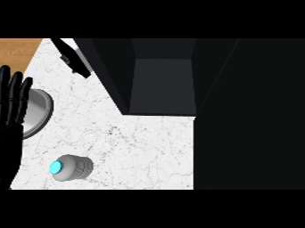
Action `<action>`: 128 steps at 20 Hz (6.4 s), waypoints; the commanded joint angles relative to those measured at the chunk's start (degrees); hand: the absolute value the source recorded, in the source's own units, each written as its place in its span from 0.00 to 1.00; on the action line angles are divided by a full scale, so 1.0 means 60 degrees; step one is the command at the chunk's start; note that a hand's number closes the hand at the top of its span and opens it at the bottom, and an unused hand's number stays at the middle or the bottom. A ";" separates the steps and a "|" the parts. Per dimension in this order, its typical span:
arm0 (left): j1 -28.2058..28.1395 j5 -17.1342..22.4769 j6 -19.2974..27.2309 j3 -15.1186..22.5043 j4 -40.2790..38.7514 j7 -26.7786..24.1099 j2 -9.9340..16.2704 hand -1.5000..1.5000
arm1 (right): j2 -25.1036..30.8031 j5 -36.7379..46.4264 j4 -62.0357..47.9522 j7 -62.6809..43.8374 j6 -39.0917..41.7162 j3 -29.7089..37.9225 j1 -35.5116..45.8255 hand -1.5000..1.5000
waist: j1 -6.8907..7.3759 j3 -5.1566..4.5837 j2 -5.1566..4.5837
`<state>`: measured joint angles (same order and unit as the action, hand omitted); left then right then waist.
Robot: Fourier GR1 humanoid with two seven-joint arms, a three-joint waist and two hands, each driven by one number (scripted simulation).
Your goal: Pick up the bottled water, place it into the cabinet and close the cabinet
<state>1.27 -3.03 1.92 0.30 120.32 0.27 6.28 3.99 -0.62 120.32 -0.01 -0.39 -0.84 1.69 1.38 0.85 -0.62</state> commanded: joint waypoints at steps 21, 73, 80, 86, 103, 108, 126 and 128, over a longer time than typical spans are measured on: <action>-0.6365 0.6947 -0.4011 -0.2838 0.3299 0.0750 0.0895 0.00 | -0.0086 0.0537 0.3647 -0.2272 0.0648 -0.3033 -0.2812 0.00 | -0.0155 -0.0143 0.0143; -0.1150 0.0137 -0.5239 -0.3357 -1.0458 -0.6028 0.0620 0.00 | 0.0834 0.2326 0.4707 -0.4169 -0.1788 -0.5599 -0.1852 0.00 | -0.0374 -0.0165 0.0120; -0.0278 -0.0571 -0.4377 -0.3159 -1.2537 -0.7708 0.0448 0.00 | 0.0815 0.2180 0.4163 -0.4459 -0.1946 -0.5177 -0.1043 0.00 | -0.0325 -0.0163 0.0102; 0.0755 0.0045 -0.4304 -0.3371 -1.3145 -0.7267 0.0462 0.00 | 0.0967 0.2487 0.4834 -0.4522 -0.2262 -0.5740 -0.1396 0.00 | -0.0363 -0.0158 0.0124; 0.0797 -0.1115 -0.3151 -0.1841 -1.2939 -0.9656 0.0222 1.00 | 0.1252 0.1825 0.4105 -0.4023 -0.2523 -0.5244 -0.0960 0.00 | -0.0286 -0.0150 0.0136; 0.0883 -0.1221 -0.2232 -0.1596 -1.2029 -0.9327 -0.0119 1.00 | 0.1244 0.2545 0.4525 -0.4615 -0.2790 -0.6079 -0.0994 0.00 | -0.0292 -0.0150 0.0152; 0.3292 0.2757 -0.0250 0.1079 -1.0821 -0.5917 -0.1044 1.00 | 0.1838 0.1438 0.3943 -0.2938 -0.2726 -0.5440 -0.1829 0.00 | -0.0336 -0.0139 0.0138; 0.3566 0.3226 0.0475 0.1790 -1.0569 -0.5447 -0.1044 1.00 | 0.1631 0.1945 0.3848 -0.3115 -0.2940 -0.5943 -0.1662 0.00 | -0.0353 -0.0144 0.0143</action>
<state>20.52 10.16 0.10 3.80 52.56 -37.27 0.59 13.57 6.72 141.11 -18.79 -17.88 -35.40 -7.23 -0.54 -0.01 0.18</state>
